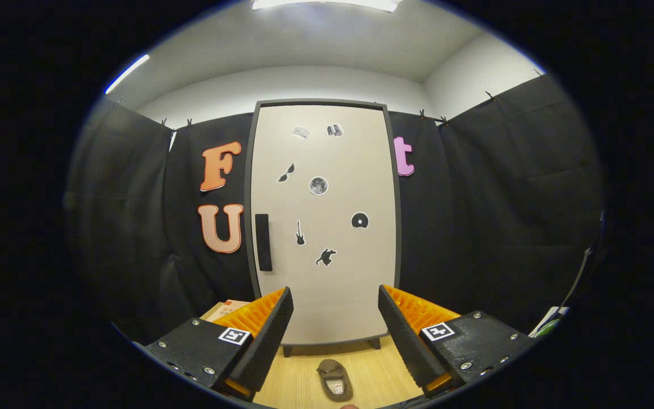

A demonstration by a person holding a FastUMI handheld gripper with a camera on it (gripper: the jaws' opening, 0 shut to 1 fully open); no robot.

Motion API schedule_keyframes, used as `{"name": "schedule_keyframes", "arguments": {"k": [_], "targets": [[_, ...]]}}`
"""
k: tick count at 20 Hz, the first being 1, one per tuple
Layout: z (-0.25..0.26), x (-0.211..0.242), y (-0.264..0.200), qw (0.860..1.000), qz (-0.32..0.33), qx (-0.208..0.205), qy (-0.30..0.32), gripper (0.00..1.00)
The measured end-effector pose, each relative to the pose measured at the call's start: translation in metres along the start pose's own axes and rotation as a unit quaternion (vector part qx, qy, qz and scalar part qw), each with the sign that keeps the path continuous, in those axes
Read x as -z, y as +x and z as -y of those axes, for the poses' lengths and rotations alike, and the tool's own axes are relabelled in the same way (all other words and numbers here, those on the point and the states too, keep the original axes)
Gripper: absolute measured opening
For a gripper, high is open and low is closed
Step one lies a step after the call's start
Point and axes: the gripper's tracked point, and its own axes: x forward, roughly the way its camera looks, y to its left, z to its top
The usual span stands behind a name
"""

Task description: Open the shoe cabinet door, grab the shoes and put them into the shoe cabinet, then close the shoe cabinet door.

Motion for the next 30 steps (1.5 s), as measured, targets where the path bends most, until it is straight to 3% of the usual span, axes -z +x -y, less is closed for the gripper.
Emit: {"name": "schedule_keyframes", "arguments": {"k": [17,30], "targets": [[-0.111,0.016,0.139,0.996,-0.015,-0.091,-0.013,0.94],[-0.150,0.018,0.219,0.996,-0.002,-0.089,-0.033,0.94]]}}
